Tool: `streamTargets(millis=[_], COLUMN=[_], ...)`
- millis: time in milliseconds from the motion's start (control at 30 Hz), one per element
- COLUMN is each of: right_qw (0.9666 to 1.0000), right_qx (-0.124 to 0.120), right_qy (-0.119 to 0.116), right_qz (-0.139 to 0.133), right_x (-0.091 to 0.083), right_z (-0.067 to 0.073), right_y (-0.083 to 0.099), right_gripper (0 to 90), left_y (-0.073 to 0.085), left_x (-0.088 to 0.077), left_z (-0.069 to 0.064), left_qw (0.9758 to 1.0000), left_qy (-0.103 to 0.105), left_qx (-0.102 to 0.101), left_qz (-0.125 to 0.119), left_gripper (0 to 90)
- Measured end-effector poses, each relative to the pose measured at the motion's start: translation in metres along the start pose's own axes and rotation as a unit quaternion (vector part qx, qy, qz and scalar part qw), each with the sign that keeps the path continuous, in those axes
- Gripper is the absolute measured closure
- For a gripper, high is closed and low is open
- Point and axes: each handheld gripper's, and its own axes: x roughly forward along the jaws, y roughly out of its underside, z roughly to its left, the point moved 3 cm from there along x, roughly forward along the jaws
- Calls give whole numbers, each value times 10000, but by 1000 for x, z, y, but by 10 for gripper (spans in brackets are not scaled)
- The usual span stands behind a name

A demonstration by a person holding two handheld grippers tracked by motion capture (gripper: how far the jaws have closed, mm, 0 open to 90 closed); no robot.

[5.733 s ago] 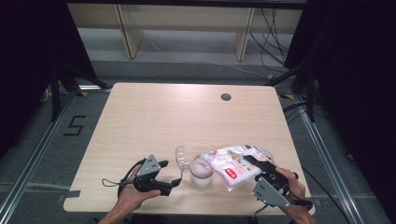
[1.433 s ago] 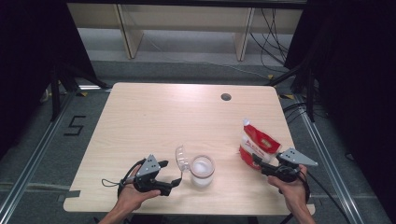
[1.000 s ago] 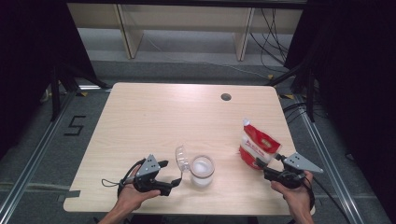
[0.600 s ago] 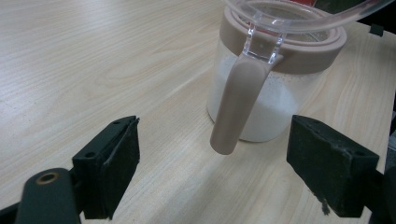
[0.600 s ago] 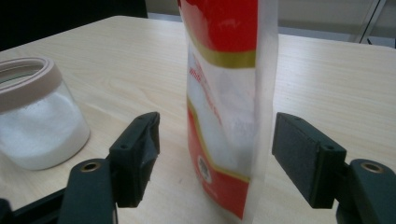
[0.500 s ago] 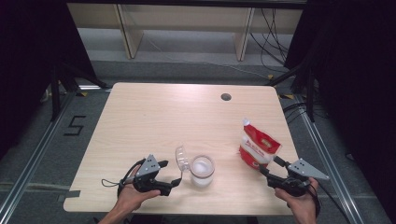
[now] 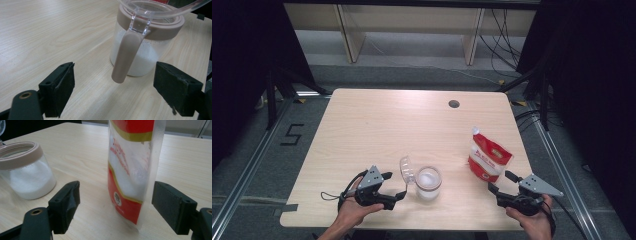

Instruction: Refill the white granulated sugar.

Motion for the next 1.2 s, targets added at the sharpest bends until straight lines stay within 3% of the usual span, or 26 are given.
streamTargets(millis=[100,267,333,400,467,500,533,667,700,733,767,900,933,1000,1033,1067,1133,1167,1200], right_qw=[9999,9996,9995,9992,9993,9992,9989,9989,9987,9987,9984,9980,9978,9976,9973,9972,9971,9964,9966], right_qx=[45,-135,-36,-74,-93,-192,19,-151,-91,-47,-167,-185,-66,-197,-56,-197,-220,-79,-206], right_qy=[-80,-115,-148,-209,-210,-212,-264,-344,-388,-407,-457,-508,-541,-563,-599,-620,-608,-661,-659], right_qz=[84,234,279,337,294,290,385,282,309,317,280,318,370,354,431,381,404,521,452], right_x=[-1,0,0,0,0,-1,-3,-2,-2,-3,-2,-2,-2,-1,-2,-1,0,-1,0], right_z=[4,10,12,13,15,14,18,22,24,27,26,30,33,32,36,34,36,39,38], right_y=[2,6,8,9,10,10,10,10,10,11,10,12,13,14,14,14,15,16,16], right_gripper=[221,205,204,205,205,206,205,205,205,205,205,205,205,205,205,205,204,203,203], left_y=[0,-2,-3,-3,-4,-4,-3,-3,-3,-3,-3,-3,-3,-3,-3,-3,-3,-3,-3], left_x=[0,0,0,0,1,1,1,0,0,0,0,0,0,0,0,0,0,0,0], left_z=[-1,-1,-1,-3,-1,-1,-1,-1,-3,-1,-1,-1,0,0,0,0,0,0,0], left_qw=[10000,10000,10000,9999,10000,10000,10000,10000,9999,10000,10000,10000,10000,10000,10000,10000,10000,10000,9999], left_qy=[2,24,6,6,61,56,56,36,-1,18,14,4,39,22,38,42,-17,-19,-22], left_qx=[-47,-34,-29,-162,-21,-25,-26,-37,-164,-39,-47,-51,-51,-52,-56,-55,-65,-66,-154], left_qz=[-2,-25,-61,-31,-29,-30,-31,-38,-33,-60,-61,-50,-44,-17,-36,-33,-20,-26,-47], left_gripper=[168,169,168,168,168,168,168,168,168,168,168,168,168,168,168,168,168,168,168])
